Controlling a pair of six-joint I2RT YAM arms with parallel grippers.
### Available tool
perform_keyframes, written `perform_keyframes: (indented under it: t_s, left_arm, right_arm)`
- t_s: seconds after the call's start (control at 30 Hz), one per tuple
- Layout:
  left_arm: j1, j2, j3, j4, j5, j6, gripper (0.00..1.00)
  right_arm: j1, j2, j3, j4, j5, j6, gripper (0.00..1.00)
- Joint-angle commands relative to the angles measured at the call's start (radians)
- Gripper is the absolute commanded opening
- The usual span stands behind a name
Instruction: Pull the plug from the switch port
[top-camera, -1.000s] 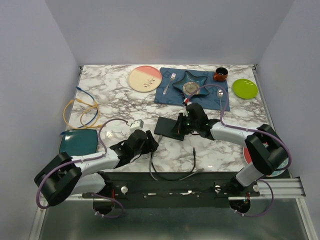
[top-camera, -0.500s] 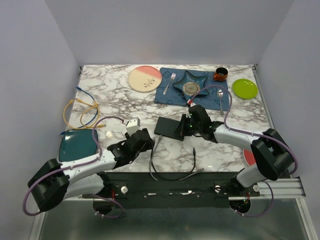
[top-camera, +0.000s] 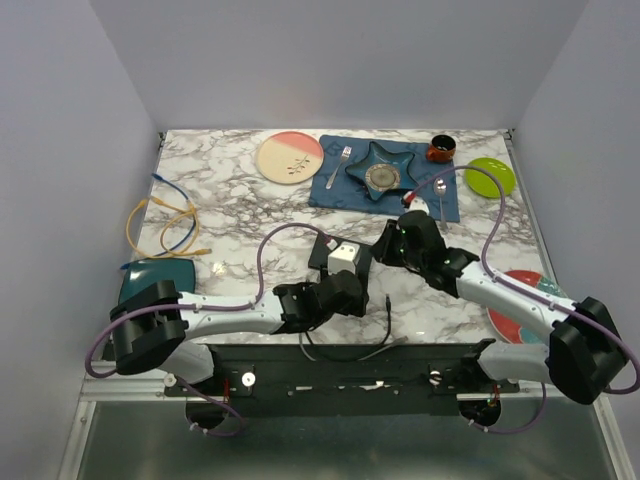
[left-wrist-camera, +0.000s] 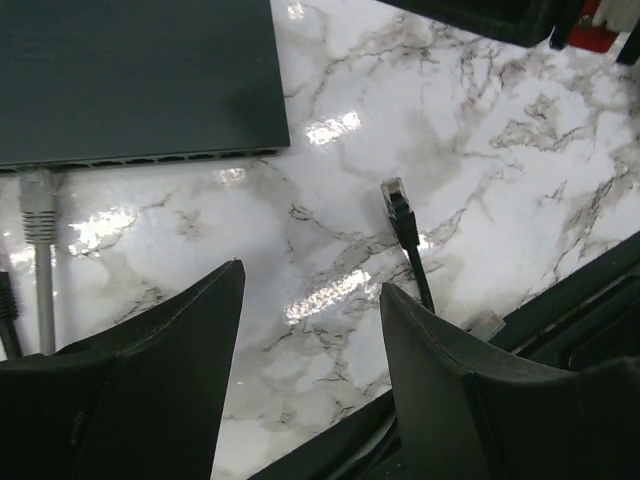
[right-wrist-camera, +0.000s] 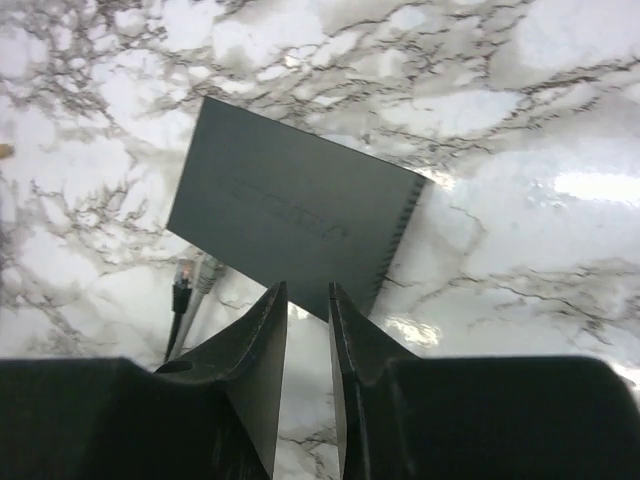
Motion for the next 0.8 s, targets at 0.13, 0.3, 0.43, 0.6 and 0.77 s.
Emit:
perform_keyframes:
  t_s: [0.13, 0.3, 0.43, 0.6, 0.77]
  left_arm:
    - [-0.013, -0.071, -0.012, -0.110, -0.169, -0.071, 0.70]
    - [-0.012, -0.137, -0.072, -0.128, -0.195, -0.150, 0.70]
    - [-0.012, -0.158, -0.110, -0.127, -0.193, -0.188, 0.70]
    - [-0.012, -0.166, -0.129, -0.122, -0.183, -0.216, 0.70]
    - [-0.012, -0.229, -0.163, -0.142, -0.200, -0.240, 0.70]
  right_arm:
    - [-0.002, -0.157, -0.189, -0.155, 0.073, -0.031, 0.44]
    - [-0.002, -0.242, -0.260, -0.208, 0.037, -0.031, 0.55]
    - [0.001, -0.266, -0.282, -0.223, -0.013, -0.014, 0.58]
    - [0.062, -0.182, -0.277, -0.205, -0.027, 0.002, 0.58]
    - [0.120, -0.081, -0.272, -0.162, 0.000, 0.042, 0.58]
